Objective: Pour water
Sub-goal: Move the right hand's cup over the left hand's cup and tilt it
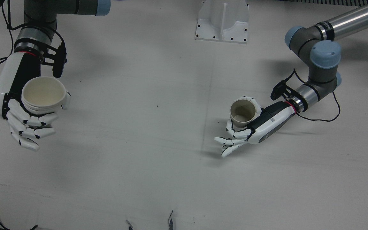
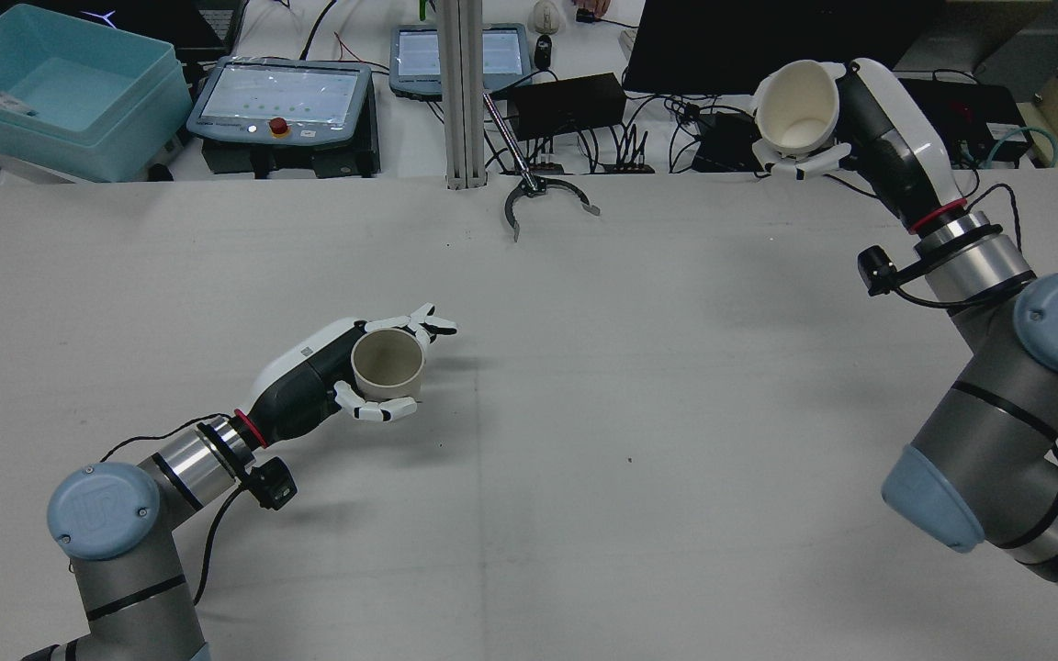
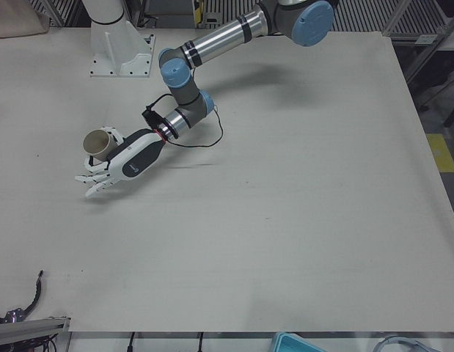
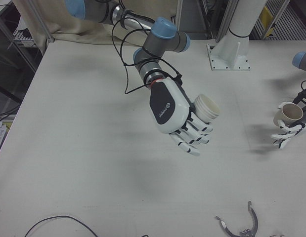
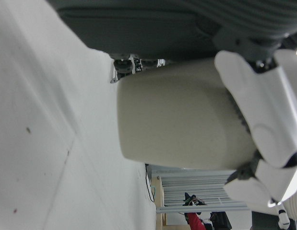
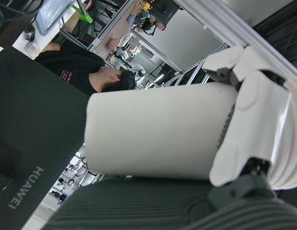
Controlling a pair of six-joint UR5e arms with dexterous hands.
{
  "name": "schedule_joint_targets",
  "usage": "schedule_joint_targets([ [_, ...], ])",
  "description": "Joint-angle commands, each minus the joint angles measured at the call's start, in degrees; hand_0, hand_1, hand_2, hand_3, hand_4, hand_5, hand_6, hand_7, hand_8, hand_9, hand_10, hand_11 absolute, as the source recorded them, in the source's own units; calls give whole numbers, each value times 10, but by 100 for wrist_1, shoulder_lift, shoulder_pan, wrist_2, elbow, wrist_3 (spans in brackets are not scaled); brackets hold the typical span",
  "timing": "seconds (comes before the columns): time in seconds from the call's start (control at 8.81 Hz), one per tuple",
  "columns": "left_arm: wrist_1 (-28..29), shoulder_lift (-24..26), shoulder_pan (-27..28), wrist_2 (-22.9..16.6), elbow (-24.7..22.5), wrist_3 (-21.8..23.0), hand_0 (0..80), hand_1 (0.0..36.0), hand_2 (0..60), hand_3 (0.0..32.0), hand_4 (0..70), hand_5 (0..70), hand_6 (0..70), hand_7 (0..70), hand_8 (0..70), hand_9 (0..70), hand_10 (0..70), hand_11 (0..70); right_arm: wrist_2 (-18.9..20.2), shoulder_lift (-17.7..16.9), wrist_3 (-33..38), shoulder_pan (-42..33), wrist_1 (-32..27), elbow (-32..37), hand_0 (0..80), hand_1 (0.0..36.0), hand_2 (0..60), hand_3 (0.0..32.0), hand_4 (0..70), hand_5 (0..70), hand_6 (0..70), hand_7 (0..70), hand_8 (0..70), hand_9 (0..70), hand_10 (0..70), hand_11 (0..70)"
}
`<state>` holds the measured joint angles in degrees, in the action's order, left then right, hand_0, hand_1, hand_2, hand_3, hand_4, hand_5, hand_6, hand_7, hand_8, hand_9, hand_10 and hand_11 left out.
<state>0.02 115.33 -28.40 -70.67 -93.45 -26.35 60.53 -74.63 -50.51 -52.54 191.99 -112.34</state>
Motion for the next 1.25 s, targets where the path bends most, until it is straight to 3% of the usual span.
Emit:
schedule_joint_targets([
  [0.0, -151, 437, 588, 9, 10, -353, 457, 121, 544, 0, 700, 700, 171, 224, 35, 43, 77, 110, 152, 579, -2211, 962, 688, -1032, 603, 360, 600, 0, 319, 700, 456, 411, 414, 527, 181, 295],
  [0.11, -152, 446, 581, 9, 11, -380, 456, 117, 533, 0, 700, 700, 173, 225, 34, 42, 80, 115, 152, 589, -2662, 1235, 917, -1296, 620, 360, 600, 0, 315, 700, 454, 405, 408, 517, 176, 290],
  [0.23, -152, 446, 564, 9, -7, -363, 458, 118, 532, 0, 700, 700, 173, 224, 35, 42, 78, 112, 143, 589, -3362, 1594, 1320, -1621, 714, 360, 600, 0, 308, 700, 455, 399, 396, 499, 166, 279],
  [0.34, -152, 455, 555, 9, -16, -362, 457, 119, 538, 0, 700, 700, 172, 225, 34, 41, 77, 110, 13, 589, -4178, 1955, 1646, -1851, 734, 360, 600, 0, 308, 700, 466, 399, 400, 500, 175, 293],
  [0.57, -152, 490, 572, 9, -16, -371, 458, 119, 534, 0, 700, 700, 173, 225, 35, 43, 78, 113, -426, 642, -4982, 2536, 1693, -1809, 800, 360, 600, 0, 302, 700, 478, 387, 399, 493, 189, 315],
  [0.68, -160, 542, 564, 9, -16, -380, 459, 120, 540, 0, 700, 700, 175, 227, 35, 42, 76, 110, -637, 764, -5422, 2695, 1702, -1661, 800, 360, 600, 0, 296, 700, 504, 389, 407, 498, 228, 372],
  [0.79, -187, 586, 590, 9, -7, -397, 458, 119, 539, 0, 700, 700, 177, 228, 35, 43, 77, 111, -674, 965, -5461, 2723, 1702, -1338, 800, 360, 600, 0, 298, 700, 508, 389, 413, 506, 244, 397],
  [1.02, -231, 639, 590, 9, -16, -476, 457, 116, 536, 0, 700, 700, 173, 222, 35, 43, 79, 114, -674, 1509, -5461, 2723, 1684, -652, 788, 360, 600, 0, 300, 700, 489, 382, 411, 507, 237, 384],
  [1.14, -231, 648, 581, 9, -7, -468, 457, 116, 532, 0, 700, 700, 173, 223, 35, 43, 78, 112, -683, 1599, -5461, 2714, 1658, -666, 749, 360, 600, 0, 297, 700, 485, 381, 413, 511, 240, 388],
])
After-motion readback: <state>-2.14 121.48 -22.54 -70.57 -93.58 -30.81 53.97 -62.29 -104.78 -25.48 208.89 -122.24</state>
